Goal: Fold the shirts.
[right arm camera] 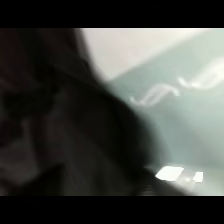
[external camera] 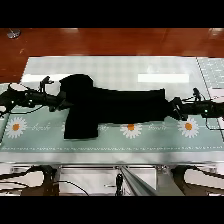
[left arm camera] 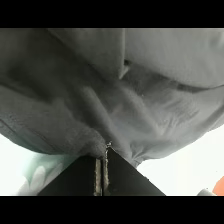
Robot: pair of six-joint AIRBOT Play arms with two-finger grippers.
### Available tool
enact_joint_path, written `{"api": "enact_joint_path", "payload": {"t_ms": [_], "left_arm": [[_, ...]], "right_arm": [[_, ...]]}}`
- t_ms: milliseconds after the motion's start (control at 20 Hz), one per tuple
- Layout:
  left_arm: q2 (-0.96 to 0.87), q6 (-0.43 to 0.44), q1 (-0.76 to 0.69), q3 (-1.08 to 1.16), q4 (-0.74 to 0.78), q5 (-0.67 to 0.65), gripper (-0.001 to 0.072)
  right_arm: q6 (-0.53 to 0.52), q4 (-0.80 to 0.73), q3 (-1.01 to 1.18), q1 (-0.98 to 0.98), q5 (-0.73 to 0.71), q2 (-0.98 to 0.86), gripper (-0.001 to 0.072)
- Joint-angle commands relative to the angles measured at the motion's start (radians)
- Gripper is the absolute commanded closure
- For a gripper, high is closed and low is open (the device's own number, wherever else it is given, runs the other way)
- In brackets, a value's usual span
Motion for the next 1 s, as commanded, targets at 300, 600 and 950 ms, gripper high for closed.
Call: {"api": "enact_joint_path", "payload": {"t_ms": [300,600,950], "left_arm": [[0.060,0.001,-0.002,0.192,-0.120,-0.043,0.0686],[0.180,-0.006,0.003,0.818,-0.241,-0.026,0.0686],[0.484,-0.043,0.192,1.047,-0.197,-0.036,0.0686]], "right_arm": [[0.043,-0.038,0.359,0.066,0.187,0.001,0.0681],[0.080,-0.055,0.926,0.066,0.328,0.170,0.0681],[0.100,-0.261,1.032,0.066,0.388,0.595,0.0681]]}}
